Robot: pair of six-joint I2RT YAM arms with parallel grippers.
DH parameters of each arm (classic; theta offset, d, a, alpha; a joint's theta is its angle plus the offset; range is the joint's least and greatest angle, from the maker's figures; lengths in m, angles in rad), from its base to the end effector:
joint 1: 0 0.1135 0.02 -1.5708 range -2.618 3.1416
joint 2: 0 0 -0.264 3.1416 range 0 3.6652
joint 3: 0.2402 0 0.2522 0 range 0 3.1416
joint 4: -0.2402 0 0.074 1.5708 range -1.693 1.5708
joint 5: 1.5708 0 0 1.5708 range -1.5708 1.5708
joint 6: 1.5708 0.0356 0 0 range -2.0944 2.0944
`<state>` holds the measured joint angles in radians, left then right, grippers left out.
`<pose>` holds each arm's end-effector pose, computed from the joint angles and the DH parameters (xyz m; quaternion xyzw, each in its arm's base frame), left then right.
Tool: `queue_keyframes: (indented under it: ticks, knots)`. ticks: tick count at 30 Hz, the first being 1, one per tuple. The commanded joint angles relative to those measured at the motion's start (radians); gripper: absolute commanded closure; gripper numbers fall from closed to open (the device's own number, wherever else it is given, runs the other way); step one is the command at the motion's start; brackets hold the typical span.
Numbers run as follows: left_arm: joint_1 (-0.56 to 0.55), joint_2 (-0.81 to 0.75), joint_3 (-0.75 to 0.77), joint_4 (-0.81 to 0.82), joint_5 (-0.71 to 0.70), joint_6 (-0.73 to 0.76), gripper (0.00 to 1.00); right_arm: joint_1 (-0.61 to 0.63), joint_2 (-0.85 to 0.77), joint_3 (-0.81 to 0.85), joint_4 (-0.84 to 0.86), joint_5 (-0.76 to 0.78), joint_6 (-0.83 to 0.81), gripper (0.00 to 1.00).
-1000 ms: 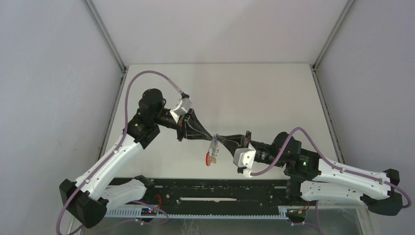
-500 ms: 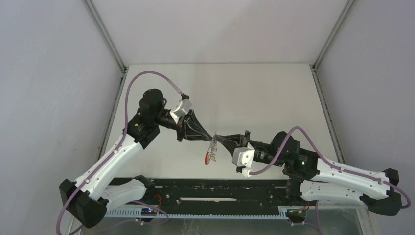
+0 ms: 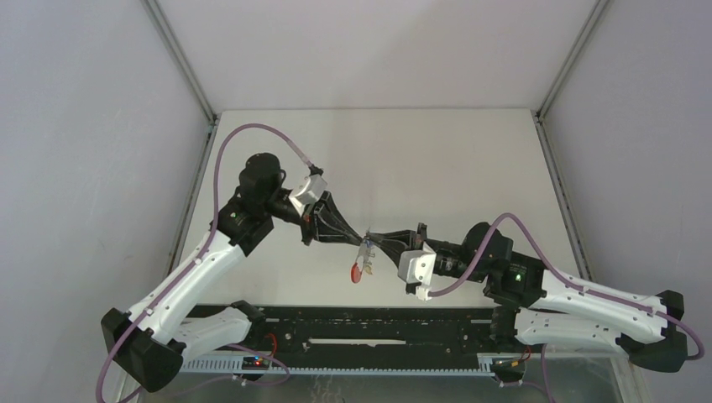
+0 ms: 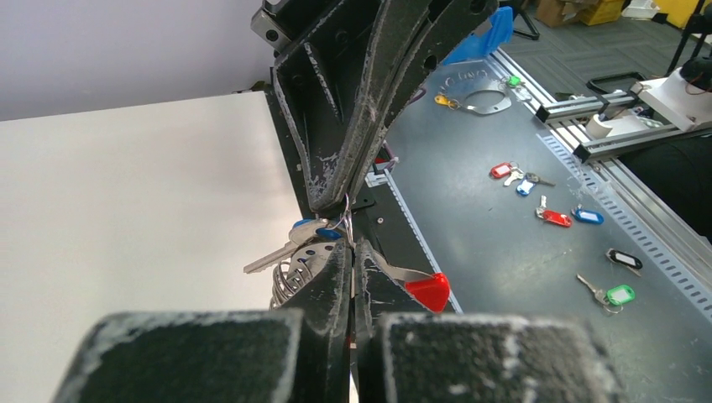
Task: Put the keys on the keyring
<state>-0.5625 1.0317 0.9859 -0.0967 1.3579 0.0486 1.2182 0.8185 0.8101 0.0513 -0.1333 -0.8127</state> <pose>0.1613 -0.1428 0.3772 0.5692 0.4371 -0.5885 0.3724 0.0626 0.1839 0.3689 -0.6119 0.3231 0.1902 0.6965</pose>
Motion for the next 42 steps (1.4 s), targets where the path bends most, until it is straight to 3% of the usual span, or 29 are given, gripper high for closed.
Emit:
queue_keyframes:
  ticks: [1, 13, 23, 42]
  knots:
    - [-0.02, -0.021, -0.021, 0.009, 0.046, 0.035, 1.0, -0.016, 0.027, 0.058, 0.054, -0.036, 0.034, 1.0]
    - [-0.031, -0.014, -0.018, 0.007, 0.061, 0.046, 1.0, -0.098, 0.078, 0.139, -0.019, -0.174, 0.074, 1.0]
    - [-0.032, -0.022, -0.015, 0.006, 0.053, 0.051, 1.0, -0.103, 0.122, 0.182, -0.046, -0.192, 0.075, 1.0]
    - [-0.033, -0.043, 0.012, -0.044, -0.07, 0.202, 1.0, -0.107, 0.286, 0.412, -0.444, -0.263, 0.121, 0.98]
